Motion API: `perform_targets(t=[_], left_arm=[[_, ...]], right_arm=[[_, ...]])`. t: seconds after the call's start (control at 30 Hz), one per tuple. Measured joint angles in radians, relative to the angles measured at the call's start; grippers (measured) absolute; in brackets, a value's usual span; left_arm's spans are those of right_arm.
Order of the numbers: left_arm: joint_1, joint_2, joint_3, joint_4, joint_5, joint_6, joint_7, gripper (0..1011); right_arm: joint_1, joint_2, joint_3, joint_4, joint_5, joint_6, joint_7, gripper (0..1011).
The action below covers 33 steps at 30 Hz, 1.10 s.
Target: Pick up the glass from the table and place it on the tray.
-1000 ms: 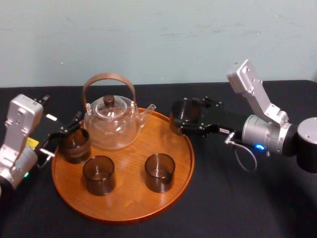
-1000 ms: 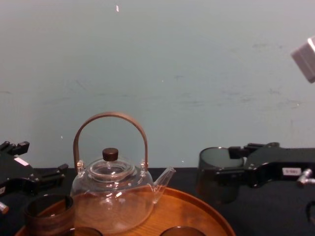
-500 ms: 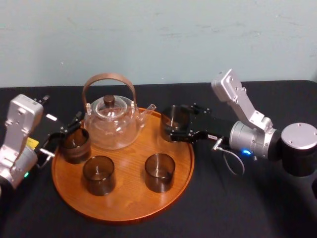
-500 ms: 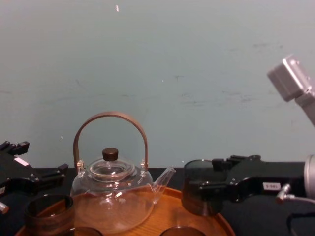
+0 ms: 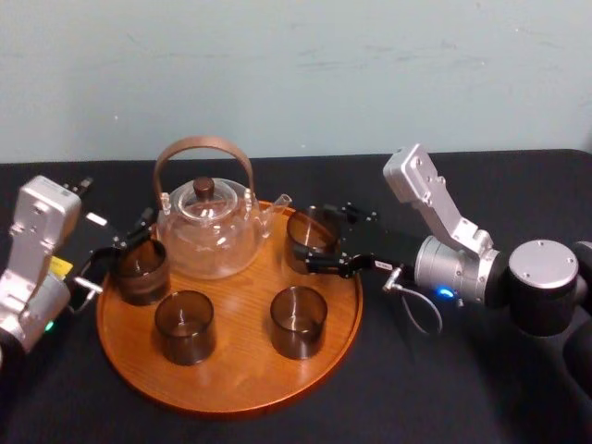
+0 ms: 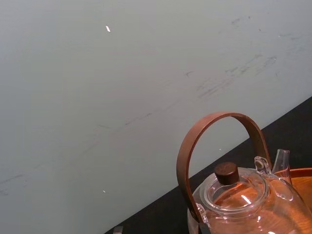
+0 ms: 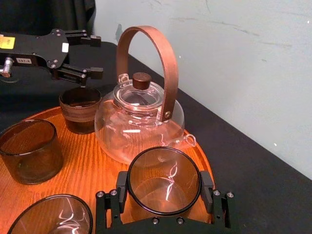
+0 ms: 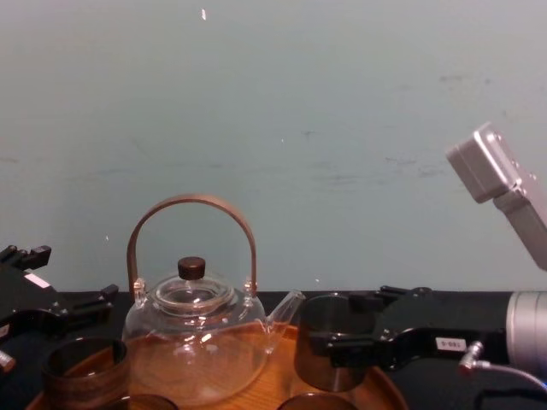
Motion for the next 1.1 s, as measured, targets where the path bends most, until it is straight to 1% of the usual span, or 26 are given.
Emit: perform_targets(t=[0.17, 0.5, 0.8, 1.1], left_arm=[[0.000, 0.000, 0.000, 0.000, 0.000, 0.000, 0.000, 1001], [0.000, 0.000, 0.000, 0.000, 0.000, 0.000, 0.000, 1001], [0.000, 0.000, 0.000, 0.000, 0.000, 0.000, 0.000, 1001], [0.000, 0.000, 0.000, 0.000, 0.000, 0.000, 0.000, 1002]], right_arm=[[0.008, -0.013, -0.006, 0.027, 0.000, -0.014, 0.005, 904], [0.021, -0.031, -0.012, 0.078, -0.011, -0.025, 0.004, 905], [0.026, -0.042, -0.015, 0.108, -0.023, -0.027, 0.001, 905], [0.027, -0.048, -0.014, 0.121, -0.030, -0.027, 0.000, 904]])
